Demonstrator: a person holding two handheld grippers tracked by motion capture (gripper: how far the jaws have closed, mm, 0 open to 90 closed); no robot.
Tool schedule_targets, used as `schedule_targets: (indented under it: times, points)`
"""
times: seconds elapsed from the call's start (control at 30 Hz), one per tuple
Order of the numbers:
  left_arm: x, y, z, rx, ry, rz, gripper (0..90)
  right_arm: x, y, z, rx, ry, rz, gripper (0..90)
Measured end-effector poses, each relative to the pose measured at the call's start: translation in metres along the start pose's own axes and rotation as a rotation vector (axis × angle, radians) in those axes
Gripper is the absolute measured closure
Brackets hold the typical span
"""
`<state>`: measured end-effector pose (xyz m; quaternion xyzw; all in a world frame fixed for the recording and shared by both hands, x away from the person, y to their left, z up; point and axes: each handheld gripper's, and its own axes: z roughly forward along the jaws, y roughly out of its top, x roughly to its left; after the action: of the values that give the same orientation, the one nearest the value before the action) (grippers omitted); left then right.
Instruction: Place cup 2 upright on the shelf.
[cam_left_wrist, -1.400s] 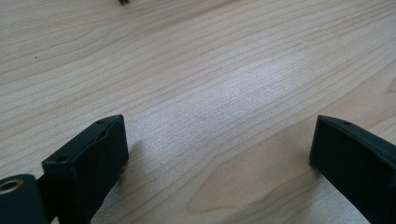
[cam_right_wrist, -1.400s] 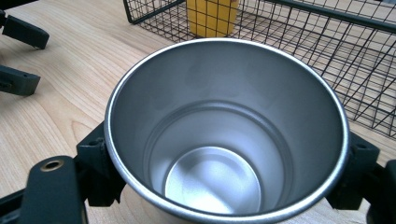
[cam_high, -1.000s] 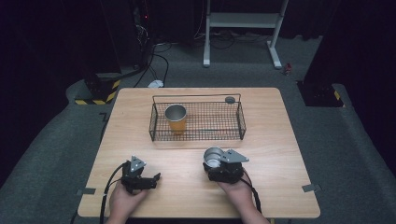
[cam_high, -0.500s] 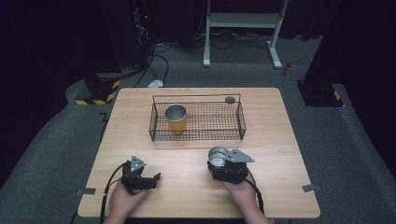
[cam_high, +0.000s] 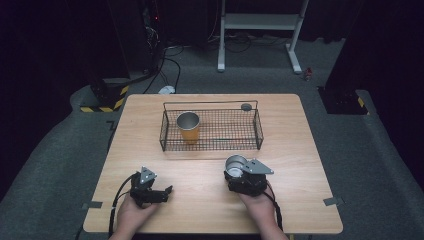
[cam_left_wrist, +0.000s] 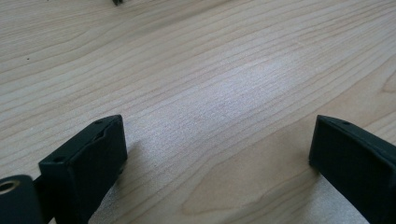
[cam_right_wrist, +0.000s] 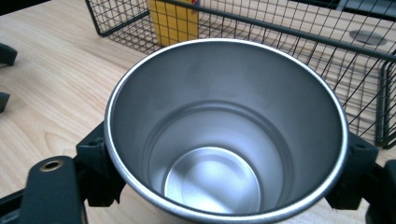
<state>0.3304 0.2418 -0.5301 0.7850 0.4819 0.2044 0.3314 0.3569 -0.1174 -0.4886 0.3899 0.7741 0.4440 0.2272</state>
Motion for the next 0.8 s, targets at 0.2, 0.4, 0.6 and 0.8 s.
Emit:
schedule_targets:
  times: [0.2,0.4,0.6,0.8]
  points:
    - [0.0,0.0,0.0,0.0,0.004,0.001,4.3,0.0,0.008,0.0,0.001,-0.042,0.002,18.4]
    - [0.0,0.0,0.0,0.004,-0.004,0.006,2.8,-0.002,0.022,-0.004,-0.018,-0.064,0.035,18.4]
    - [-0.001,0.0,0.001,0.004,-0.007,0.0,2.2,-0.007,0.037,-0.004,-0.026,-0.076,0.047,18.4]
    - [-0.001,0.0,0.001,0.004,-0.007,0.002,2.0,-0.01,0.046,0.001,-0.035,-0.067,0.057,18.4]
